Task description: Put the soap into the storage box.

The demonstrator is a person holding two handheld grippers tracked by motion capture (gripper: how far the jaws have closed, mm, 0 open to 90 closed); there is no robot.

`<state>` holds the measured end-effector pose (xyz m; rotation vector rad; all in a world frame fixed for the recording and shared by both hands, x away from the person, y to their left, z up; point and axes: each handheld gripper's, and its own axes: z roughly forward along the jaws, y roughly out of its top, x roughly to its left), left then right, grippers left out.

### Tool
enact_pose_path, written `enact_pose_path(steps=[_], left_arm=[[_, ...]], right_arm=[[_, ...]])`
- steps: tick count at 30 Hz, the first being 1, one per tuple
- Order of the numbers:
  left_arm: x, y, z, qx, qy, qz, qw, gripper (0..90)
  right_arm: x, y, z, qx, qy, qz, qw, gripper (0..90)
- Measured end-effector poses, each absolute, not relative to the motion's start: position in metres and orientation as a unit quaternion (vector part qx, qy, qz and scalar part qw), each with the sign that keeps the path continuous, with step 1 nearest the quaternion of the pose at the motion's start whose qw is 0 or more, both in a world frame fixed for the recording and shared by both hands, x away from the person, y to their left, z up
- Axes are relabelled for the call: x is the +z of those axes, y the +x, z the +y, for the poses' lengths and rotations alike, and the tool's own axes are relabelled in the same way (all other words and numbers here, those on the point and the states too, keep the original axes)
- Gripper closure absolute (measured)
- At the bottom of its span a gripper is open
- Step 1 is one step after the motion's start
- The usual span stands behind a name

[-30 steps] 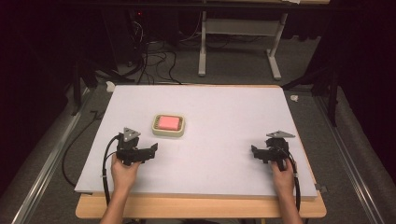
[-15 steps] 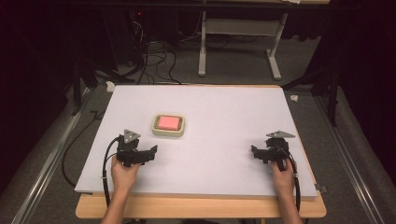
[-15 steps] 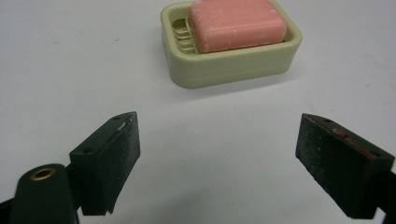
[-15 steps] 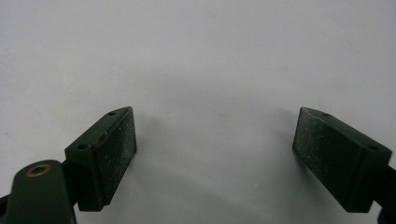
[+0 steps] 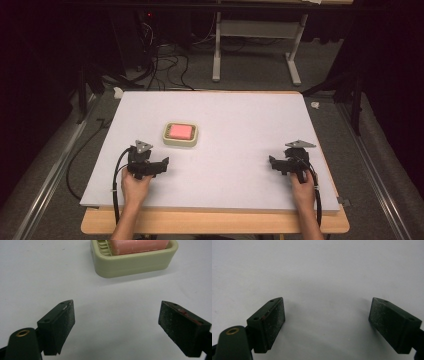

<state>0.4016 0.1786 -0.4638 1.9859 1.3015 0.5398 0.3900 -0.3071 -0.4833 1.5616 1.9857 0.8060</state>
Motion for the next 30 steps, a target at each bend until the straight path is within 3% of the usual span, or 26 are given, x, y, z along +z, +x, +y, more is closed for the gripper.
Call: enact_pose_path(steps=[30], left_arm=[[-0.485,0.416,0.168,0.217,0.77,0.507,0.322,14.5]], right_arm=[[-0.483,0.39,-0.307,0.295,0.571,0.727,0.243,14.1]])
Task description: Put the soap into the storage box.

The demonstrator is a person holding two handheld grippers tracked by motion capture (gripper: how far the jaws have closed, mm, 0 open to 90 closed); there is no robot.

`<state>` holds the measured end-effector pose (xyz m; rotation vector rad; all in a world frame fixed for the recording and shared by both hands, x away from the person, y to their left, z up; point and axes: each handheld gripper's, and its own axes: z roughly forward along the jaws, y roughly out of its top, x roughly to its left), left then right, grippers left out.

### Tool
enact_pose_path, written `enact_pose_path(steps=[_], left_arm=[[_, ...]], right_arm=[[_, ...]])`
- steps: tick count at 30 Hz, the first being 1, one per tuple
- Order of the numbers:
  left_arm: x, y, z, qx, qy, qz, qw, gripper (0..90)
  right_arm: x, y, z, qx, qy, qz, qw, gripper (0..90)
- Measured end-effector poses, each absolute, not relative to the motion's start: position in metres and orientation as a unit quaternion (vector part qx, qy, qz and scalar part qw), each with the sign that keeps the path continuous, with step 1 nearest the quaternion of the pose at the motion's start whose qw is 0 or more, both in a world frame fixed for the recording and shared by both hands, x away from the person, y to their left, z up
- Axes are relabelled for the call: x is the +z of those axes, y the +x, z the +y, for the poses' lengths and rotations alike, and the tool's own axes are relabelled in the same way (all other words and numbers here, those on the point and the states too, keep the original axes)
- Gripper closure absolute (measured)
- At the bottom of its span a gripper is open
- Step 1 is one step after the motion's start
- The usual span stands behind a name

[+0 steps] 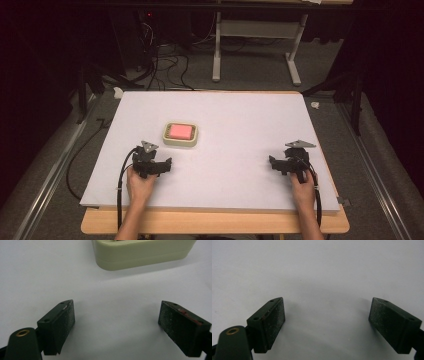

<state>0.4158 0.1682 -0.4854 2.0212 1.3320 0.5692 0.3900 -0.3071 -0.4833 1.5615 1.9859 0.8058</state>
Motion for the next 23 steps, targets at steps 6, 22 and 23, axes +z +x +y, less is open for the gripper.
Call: enact_pose_path(steps=[6,22,23], left_arm=[[-0.4869,0.417,0.1669,0.214,0.768,0.508,0.328,14.4],[-0.4888,0.417,0.1682,0.211,0.766,0.507,0.335,14.1],[-0.4888,0.4169,0.1682,0.211,0.766,0.507,0.335,14.1]], right_arm=[[-0.4833,0.3899,-0.3069,0.295,0.572,0.726,0.242,14.1],[-0.4834,0.3899,-0.307,0.295,0.572,0.726,0.242,14.1],[-0.4834,0.39,-0.3071,0.295,0.571,0.727,0.242,14.1]])
